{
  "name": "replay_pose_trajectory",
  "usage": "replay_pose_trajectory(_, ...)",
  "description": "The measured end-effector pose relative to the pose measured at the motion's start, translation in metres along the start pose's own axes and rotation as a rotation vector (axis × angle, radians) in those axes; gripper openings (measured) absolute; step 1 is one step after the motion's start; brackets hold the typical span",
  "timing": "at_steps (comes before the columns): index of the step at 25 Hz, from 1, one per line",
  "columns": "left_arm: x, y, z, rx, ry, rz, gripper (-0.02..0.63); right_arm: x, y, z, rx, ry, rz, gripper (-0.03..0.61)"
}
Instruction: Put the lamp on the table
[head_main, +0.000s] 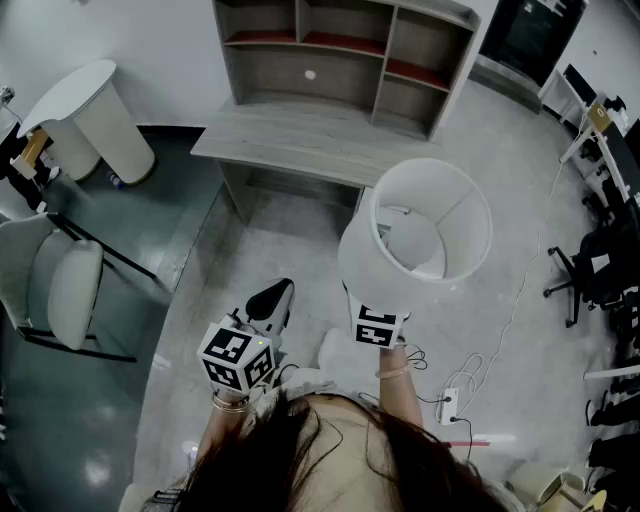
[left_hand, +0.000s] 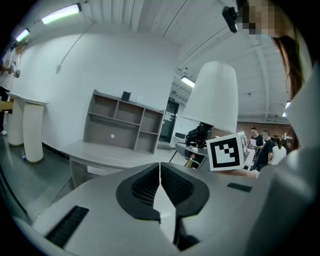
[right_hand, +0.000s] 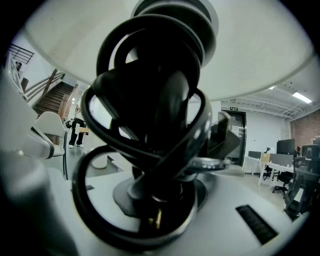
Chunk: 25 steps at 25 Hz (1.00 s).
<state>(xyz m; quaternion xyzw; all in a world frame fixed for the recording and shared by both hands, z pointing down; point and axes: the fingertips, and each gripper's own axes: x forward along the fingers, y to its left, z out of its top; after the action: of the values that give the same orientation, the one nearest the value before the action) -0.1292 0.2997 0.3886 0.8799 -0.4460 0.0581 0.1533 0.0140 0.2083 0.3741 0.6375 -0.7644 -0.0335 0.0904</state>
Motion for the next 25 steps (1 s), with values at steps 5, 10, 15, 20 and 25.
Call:
replay_pose_trajectory(5,0.017,0.002,0.005,0.003,0.000,-0.008,0.017,0.017,-0.007,0.000,-0.019,-0.004,-0.001,0.034)
replay_pose_trajectory(10,0.036,0.011,0.008,-0.002,0.013,-0.005,0.017,0.037,-0.013,0.001,-0.010,-0.015,0.011,0.034)
replay_pose_trajectory(15,0.062,0.018,0.018,-0.003,0.009,-0.002,0.017,0.062,-0.027,0.003,0.015,-0.026,0.030,0.035)
replay_pose_trajectory(20,0.089,0.018,0.024,0.005,0.011,0.003,0.017,0.084,-0.046,0.000,0.011,-0.019,0.020,0.034)
replay_pose_trajectory(25,0.111,0.016,0.028,0.009,0.015,0.024,0.017,0.105,-0.068,-0.006,0.028,-0.016,0.022,0.035)
